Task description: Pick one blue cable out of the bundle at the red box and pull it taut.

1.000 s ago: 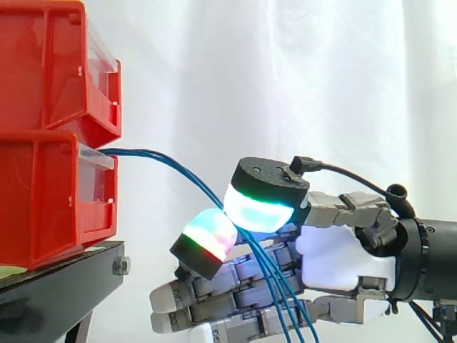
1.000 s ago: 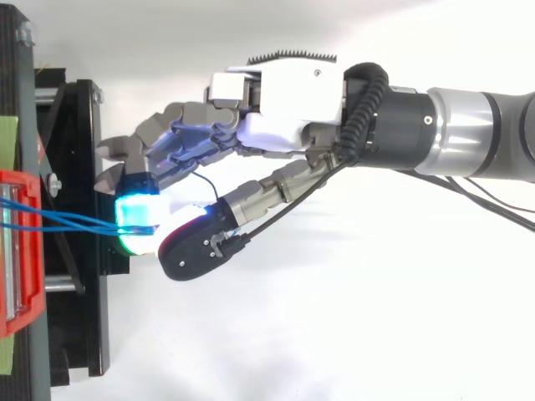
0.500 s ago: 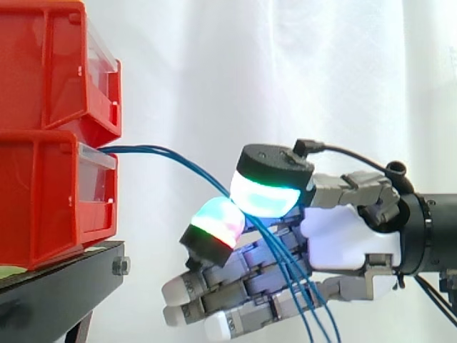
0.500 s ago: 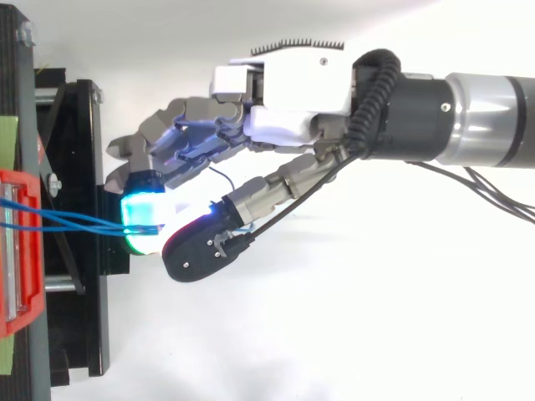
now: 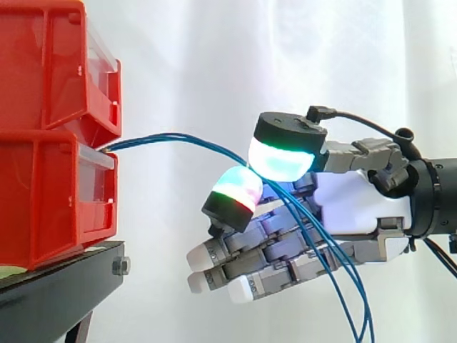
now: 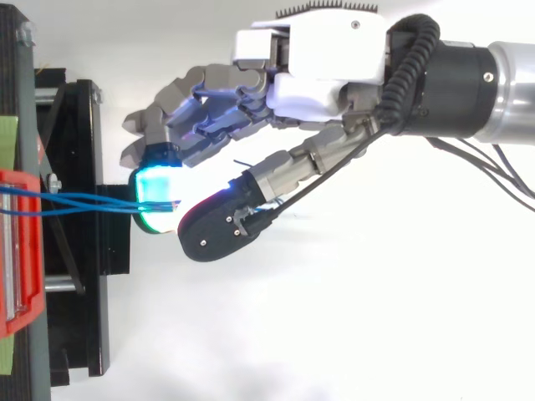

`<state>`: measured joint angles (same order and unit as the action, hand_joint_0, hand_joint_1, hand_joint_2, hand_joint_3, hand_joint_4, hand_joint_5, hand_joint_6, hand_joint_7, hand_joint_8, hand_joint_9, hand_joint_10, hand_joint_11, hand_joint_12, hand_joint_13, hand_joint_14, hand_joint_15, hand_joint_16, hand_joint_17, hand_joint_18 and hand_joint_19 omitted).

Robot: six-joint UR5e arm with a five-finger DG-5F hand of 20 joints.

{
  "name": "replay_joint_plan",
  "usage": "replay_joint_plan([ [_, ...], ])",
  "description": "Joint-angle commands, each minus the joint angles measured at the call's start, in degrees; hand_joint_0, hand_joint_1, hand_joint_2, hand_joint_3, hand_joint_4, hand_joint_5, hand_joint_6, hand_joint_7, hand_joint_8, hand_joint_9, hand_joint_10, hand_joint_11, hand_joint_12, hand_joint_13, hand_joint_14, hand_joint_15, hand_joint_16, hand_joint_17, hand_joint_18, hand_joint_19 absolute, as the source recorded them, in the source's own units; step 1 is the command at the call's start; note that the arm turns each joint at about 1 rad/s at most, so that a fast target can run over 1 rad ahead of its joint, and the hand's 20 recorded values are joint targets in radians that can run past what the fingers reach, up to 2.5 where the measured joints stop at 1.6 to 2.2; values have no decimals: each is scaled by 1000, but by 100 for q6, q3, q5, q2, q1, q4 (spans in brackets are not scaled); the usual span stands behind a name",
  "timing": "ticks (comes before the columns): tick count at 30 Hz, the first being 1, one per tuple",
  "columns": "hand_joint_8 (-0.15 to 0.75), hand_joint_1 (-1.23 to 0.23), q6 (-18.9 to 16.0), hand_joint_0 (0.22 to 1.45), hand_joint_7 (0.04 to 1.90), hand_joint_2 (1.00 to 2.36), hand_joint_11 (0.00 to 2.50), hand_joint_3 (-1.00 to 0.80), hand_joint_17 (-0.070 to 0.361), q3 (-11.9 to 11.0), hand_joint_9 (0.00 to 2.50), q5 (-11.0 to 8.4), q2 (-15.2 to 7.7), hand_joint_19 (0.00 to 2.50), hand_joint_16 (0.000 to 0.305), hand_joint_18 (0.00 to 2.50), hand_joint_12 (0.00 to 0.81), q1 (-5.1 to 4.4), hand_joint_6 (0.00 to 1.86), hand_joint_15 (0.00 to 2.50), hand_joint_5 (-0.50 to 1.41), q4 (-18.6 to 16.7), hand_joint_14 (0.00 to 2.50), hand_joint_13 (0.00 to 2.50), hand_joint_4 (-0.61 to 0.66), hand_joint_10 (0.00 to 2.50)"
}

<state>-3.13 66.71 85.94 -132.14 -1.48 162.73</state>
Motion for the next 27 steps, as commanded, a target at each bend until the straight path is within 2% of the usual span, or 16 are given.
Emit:
replay_joint_plan([
  [1, 350, -866, 5, 620, 1060, 1021, 84, -221, 140, 0, 448, 2, 65, 148, 62, 416, 399, 16, 879, 0, -146, 119, 0, 260, 227, 2],
  [7, 351, -862, 5, 614, 1093, 1020, 79, -209, 140, 0, 455, 2, 127, 146, 62, 421, 399, 24, 873, 0, -143, 189, 0, 261, 217, 1],
  [9, 353, -863, 5, 616, 1161, 1023, 82, -108, 140, 0, 466, -7, 127, 147, 62, 434, 399, 24, 884, 0, -140, 189, 0, 267, 159, 2],
  [14, 369, -845, 23, 610, 1171, 1019, 78, 22, 152, 0, 532, -7, 118, 146, 68, 518, 422, 16, 901, 0, -132, 189, 0, 323, 27, 1],
  [15, 378, -832, 58, 610, 1117, 1008, 64, 8, 163, 0, 555, -7, 118, 139, 72, 547, 444, 16, 904, 0, -127, 189, 0, 339, 21, 0],
  [17, 364, -822, 93, 599, 1120, 1005, 46, -20, 166, 0, 581, -7, 127, 138, 74, 559, 449, 7, 890, 0, -121, 189, 0, 345, 30, 1],
  [19, 354, -810, 111, 589, 1189, 1005, 33, -33, 165, 0, 610, -16, 118, 142, 73, 562, 446, 7, 864, 0, -108, 189, 0, 351, 27, 0],
  [24, 315, -777, 120, 562, 1192, 1006, 0, -69, 167, 0, 632, -42, 118, 138, 74, 568, 444, 7, 822, 0, -70, 189, 0, 364, -10, 0],
  [27, 314, -781, 120, 560, 1226, 1003, 0, -28, 170, 0, 644, -42, 127, 125, 76, 583, 453, 7, 809, 0, -59, 189, 0, 374, -41, 1],
])
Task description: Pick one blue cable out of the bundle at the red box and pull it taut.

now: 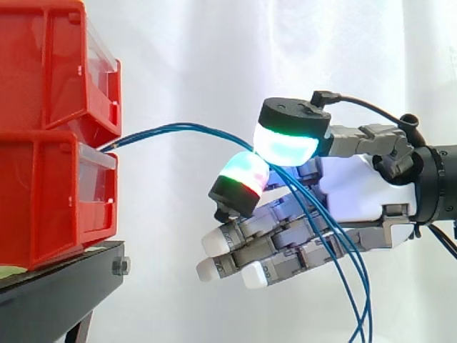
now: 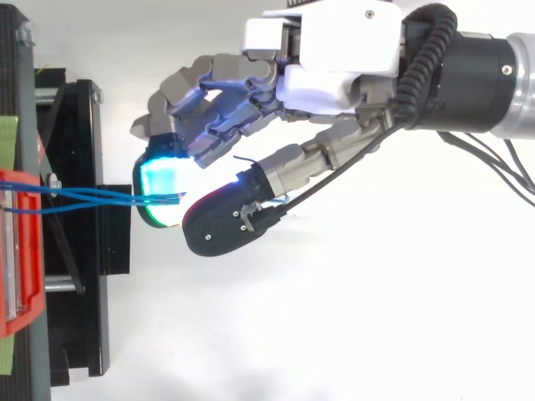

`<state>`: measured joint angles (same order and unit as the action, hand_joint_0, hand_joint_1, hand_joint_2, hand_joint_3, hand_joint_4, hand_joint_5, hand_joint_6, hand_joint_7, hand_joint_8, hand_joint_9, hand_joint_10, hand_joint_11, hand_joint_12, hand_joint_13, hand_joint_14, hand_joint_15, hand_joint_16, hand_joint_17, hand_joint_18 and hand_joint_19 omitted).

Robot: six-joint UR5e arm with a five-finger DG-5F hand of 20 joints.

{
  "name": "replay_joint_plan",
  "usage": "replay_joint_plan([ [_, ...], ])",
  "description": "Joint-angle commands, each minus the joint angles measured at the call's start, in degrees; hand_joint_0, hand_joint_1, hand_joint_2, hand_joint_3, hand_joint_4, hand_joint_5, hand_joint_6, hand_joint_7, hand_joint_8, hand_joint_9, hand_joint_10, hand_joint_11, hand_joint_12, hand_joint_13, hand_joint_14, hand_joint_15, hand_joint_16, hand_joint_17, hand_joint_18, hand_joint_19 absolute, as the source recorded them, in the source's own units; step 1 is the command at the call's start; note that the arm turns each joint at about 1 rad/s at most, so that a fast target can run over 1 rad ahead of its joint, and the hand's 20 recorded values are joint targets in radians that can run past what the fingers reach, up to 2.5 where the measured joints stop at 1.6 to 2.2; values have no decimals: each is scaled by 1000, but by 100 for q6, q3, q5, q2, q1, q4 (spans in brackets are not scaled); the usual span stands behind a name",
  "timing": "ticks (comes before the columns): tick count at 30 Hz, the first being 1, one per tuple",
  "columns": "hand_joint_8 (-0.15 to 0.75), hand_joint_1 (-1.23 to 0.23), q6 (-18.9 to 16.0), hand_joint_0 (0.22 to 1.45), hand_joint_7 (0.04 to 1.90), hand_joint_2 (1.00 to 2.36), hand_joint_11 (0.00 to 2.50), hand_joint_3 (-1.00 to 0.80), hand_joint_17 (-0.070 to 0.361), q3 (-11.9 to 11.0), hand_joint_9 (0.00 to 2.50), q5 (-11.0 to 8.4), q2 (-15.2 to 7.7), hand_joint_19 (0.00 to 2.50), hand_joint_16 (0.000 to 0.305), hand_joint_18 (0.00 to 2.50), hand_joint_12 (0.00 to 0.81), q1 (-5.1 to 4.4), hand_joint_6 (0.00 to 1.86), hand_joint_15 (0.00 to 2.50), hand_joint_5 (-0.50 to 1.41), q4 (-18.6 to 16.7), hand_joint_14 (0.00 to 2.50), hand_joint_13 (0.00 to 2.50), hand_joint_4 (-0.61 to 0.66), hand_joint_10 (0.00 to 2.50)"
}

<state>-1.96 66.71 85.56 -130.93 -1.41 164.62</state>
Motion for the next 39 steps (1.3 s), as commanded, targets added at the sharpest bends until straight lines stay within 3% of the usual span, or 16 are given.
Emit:
replay_joint_plan([
  [1, 316, -783, 3, 562, 1250, 1002, 0, -14, 170, 0, 647, -5, -3, 121, 76, 583, 452, -8, 808, 0, -59, 0, 0, 375, -43, 0],
  [3, 344, -817, 3, 578, 1320, 1002, 6, 69, 167, 0, 659, -5, 6, 112, 74, 615, 451, -17, 827, 0, -69, 0, 0, 401, -34, 0],
  [6, 337, -868, 3, 639, 1298, 1010, 54, 121, 153, 0, 627, -5, 6, 131, 68, 583, 422, -17, 881, 0, -102, 0, 0, 387, -111, 0],
  [10, 336, -879, 3, 654, 1264, 1012, 68, 118, 150, 0, 589, -5, 6, 134, 67, 574, 415, -8, 900, 0, -122, 0, 0, 370, -105, 0],
  [15, 320, -896, 3, 667, 1145, 1019, 95, -46, 140, 0, 515, -5, -3, 149, 62, 504, 392, -17, 905, 0, -160, 0, 0, 308, 7, 1],
  [19, 320, -904, 11, 684, 1137, 1020, 103, -124, 137, 0, 528, -5, -3, 157, 61, 493, 387, -17, 902, 0, -154, 0, 0, 302, 12, 2],
  [22, 297, -905, 11, 666, 1251, 1021, 93, -165, 133, 0, 613, -5, 6, 175, 59, 518, 376, -17, 884, 0, -112, 0, 0, 335, 12, 2],
  [25, 274, -904, 11, 626, 1247, 1020, 71, -133, 132, 0, 674, -13, 6, 182, 59, 543, 375, -17, 873, 0, -90, 0, 0, 371, 26, 0],
  [32, 285, -871, 11, 580, 1198, 1001, 0, -36, 162, 0, 768, -13, 6, 132, 72, 665, 432, -8, 853, 0, -50, 0, 0, 464, -75, 0],
  [33, 293, -751, 11, 524, 1167, 1184, 0, -70, 169, 0, 776, -13, 6, 123, 75, 661, 448, -17, 847, 0, -45, 0, 0, 465, -91, 0],
  [35, 296, -611, 3, 488, 1142, 1330, 0, -98, 174, 0, 776, -13, 6, 120, 77, 668, 457, -17, 832, 0, -39, 18, 0, 469, -91, 0],
  [39, 301, -567, 3, 478, 1129, 1382, 0, -91, 176, 0, 771, -13, 6, 118, 78, 659, 461, -17, 804, 0, -27, 44, 0, 462, -87, 0],
])
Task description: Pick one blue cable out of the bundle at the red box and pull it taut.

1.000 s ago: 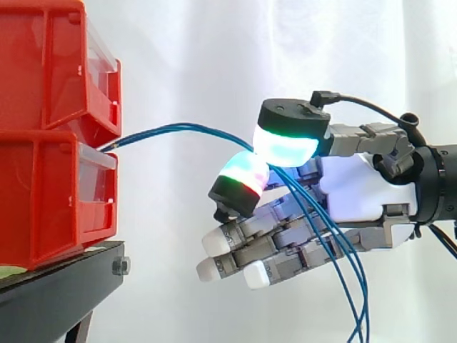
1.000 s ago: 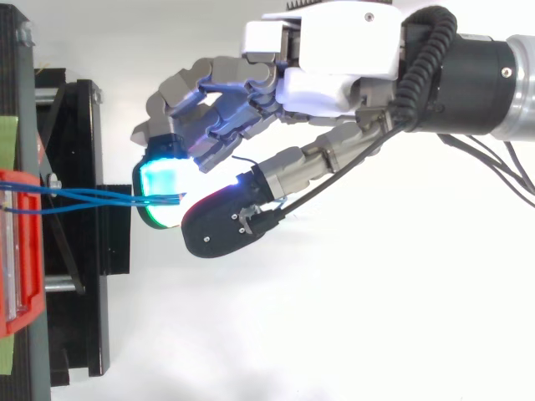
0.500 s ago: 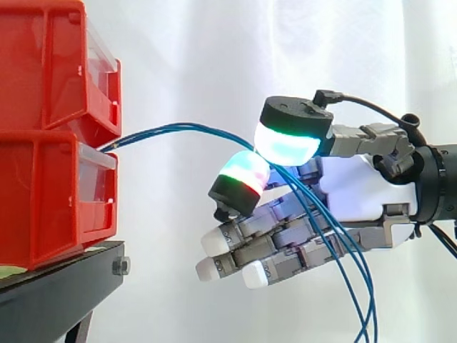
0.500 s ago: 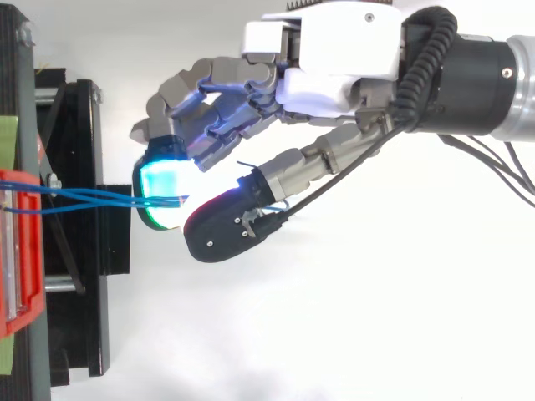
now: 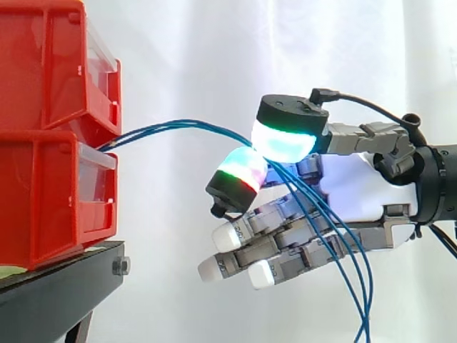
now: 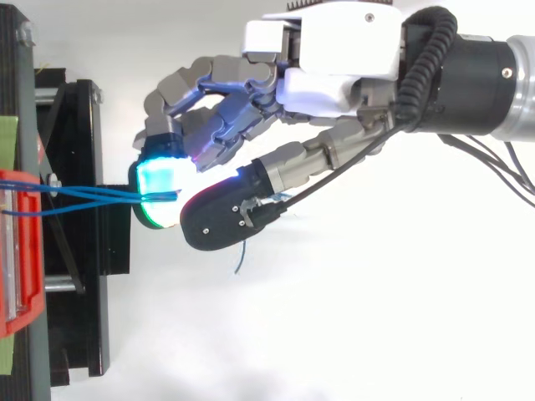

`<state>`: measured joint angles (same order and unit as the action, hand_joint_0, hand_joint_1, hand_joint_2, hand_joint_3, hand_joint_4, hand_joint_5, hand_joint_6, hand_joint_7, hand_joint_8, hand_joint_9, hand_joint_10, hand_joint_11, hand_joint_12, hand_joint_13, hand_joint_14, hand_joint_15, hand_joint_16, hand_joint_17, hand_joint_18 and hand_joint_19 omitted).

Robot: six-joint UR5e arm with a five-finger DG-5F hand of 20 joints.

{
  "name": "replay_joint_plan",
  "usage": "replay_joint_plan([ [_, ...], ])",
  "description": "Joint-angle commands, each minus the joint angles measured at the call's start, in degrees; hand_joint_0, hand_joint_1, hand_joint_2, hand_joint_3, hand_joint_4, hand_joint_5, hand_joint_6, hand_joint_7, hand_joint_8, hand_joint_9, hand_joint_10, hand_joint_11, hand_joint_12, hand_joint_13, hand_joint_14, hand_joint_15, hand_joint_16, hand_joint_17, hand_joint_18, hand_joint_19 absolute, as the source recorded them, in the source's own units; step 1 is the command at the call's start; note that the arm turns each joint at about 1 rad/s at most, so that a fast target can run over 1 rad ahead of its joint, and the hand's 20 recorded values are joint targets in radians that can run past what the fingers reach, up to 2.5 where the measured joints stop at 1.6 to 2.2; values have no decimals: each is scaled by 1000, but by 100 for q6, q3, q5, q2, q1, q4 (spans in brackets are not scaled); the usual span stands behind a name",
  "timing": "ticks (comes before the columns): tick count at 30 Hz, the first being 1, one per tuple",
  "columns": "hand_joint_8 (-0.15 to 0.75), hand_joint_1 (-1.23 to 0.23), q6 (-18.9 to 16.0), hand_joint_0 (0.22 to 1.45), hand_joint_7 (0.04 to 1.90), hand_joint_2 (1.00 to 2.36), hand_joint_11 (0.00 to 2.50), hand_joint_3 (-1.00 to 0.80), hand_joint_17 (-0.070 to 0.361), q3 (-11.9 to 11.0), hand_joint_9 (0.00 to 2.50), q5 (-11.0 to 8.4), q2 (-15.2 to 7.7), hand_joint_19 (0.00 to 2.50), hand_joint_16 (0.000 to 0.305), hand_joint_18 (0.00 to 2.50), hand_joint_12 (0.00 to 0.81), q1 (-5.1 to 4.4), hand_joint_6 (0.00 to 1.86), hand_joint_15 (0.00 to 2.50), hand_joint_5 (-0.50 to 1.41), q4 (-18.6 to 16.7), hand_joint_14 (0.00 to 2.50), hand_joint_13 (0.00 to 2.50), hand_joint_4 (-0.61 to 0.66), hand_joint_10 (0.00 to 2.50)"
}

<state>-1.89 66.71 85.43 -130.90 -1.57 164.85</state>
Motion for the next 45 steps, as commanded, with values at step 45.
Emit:
replay_joint_plan([
  [45, 303, -932, 4, 637, 1155, 1015, 156, 2, 147, 0, 545, -9, -6, 133, 65, 460, 407, -10, 891, 0, -149, 29, 0, 232, 95, 3],
])
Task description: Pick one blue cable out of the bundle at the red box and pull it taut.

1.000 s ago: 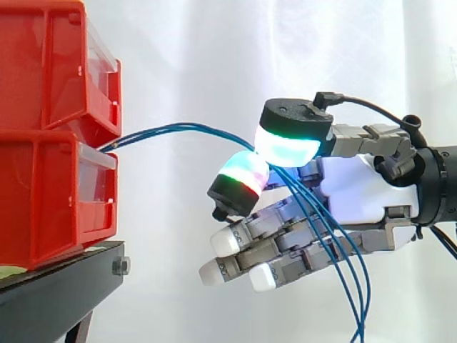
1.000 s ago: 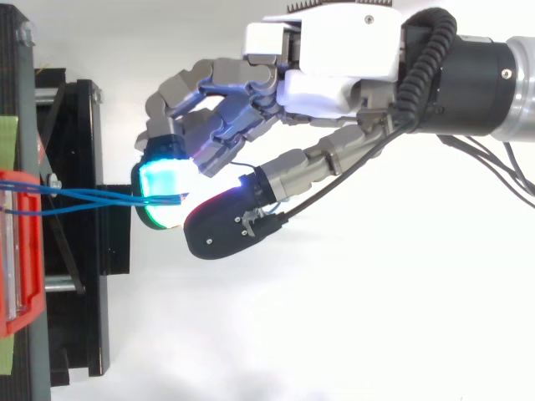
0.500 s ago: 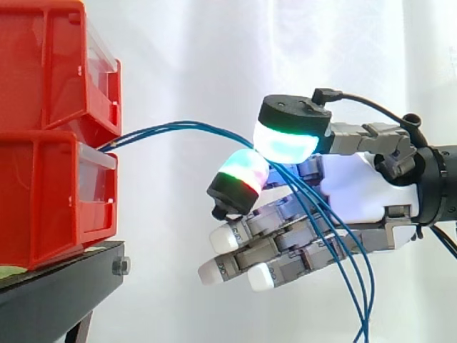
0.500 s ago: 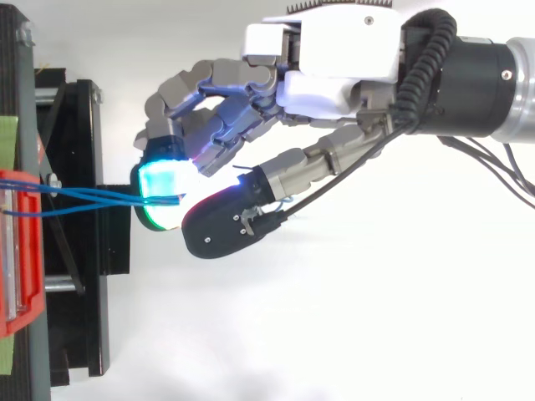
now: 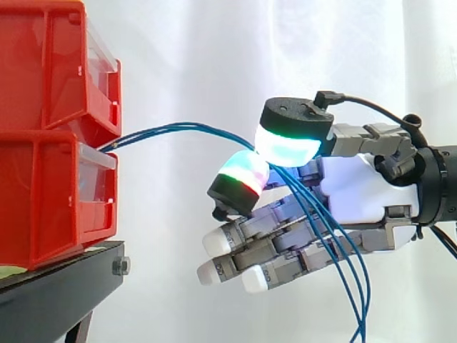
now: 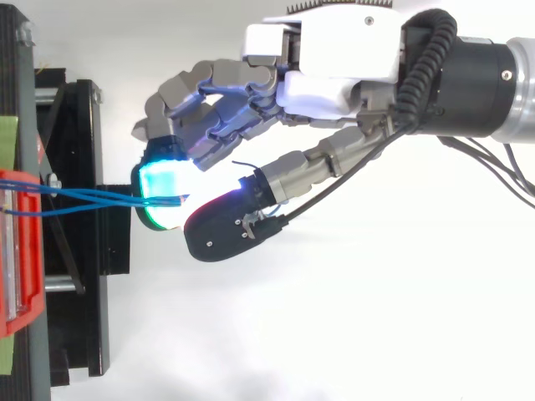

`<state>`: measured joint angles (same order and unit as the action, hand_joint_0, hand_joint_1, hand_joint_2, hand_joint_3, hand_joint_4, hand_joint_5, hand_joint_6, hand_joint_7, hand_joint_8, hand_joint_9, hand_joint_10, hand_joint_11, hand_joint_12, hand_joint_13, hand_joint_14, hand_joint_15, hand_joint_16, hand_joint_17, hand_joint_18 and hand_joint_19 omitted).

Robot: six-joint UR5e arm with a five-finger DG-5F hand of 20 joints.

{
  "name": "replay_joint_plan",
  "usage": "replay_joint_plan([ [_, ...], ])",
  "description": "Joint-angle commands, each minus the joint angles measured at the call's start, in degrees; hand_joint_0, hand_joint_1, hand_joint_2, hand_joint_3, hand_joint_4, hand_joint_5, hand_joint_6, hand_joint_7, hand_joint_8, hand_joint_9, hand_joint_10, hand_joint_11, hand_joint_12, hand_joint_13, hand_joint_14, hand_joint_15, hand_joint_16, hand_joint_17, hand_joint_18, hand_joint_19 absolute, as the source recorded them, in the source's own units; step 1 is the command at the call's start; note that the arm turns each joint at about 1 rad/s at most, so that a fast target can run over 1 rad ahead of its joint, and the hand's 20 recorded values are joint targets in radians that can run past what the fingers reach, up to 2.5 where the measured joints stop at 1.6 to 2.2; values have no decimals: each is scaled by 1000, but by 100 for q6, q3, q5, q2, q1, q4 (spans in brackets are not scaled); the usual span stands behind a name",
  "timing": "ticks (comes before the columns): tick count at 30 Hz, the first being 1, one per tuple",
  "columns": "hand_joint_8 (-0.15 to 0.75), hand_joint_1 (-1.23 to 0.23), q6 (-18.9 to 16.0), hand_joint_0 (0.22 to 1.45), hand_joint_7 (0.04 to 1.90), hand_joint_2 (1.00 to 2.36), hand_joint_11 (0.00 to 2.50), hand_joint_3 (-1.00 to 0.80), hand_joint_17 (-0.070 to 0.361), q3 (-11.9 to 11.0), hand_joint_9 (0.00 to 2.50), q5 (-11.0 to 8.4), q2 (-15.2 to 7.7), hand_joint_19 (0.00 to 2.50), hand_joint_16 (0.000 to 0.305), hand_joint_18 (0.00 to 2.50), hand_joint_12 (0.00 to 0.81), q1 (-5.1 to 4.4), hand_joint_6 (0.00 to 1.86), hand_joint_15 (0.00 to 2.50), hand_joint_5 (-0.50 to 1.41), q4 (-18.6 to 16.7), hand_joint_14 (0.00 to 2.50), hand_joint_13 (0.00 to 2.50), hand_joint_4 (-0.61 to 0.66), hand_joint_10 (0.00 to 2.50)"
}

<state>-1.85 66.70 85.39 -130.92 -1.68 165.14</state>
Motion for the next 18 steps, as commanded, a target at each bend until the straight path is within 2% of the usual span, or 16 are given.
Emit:
replay_joint_plan([
  [1, 301, -935, 0, 638, 1153, 1016, 155, 0, 146, 0, 543, 4, -4, 133, 65, 456, 405, 1, 891, 0, -150, 0, 0, 229, 98, 4],
  [4, 293, -942, 0, 652, 1106, 1017, 164, -57, 141, 0, 531, 4, -4, 134, 63, 427, 395, -8, 893, 0, -156, 0, 0, 216, 110, 4],
  [7, 279, -926, 0, 636, 1224, 1021, 145, -120, 134, 0, 587, -5, -4, 167, 59, 429, 380, -8, 871, 0, -124, 0, 0, 229, 89, 6],
  [10, 268, -898, 0, 607, 1260, 1022, 139, -98, 131, 0, 667, 4, 5, 186, 58, 479, 373, -8, 860, 0, -103, 0, 1, 286, 70, 3],
  [14, 337, -887, 9, 598, 1243, 1011, 357, -42, 153, 0, 886, -5, 5, 167, 68, 623, 423, -17, 861, 0, -83, 0, 0, 404, 73, 7],
  [18, 340, -880, 9, 606, 1241, 1015, 442, -65, 148, 0, 907, -14, -4, 182, 66, 617, 412, -8, 866, 13, -86, 0, 0, 406, 111, 11],
])
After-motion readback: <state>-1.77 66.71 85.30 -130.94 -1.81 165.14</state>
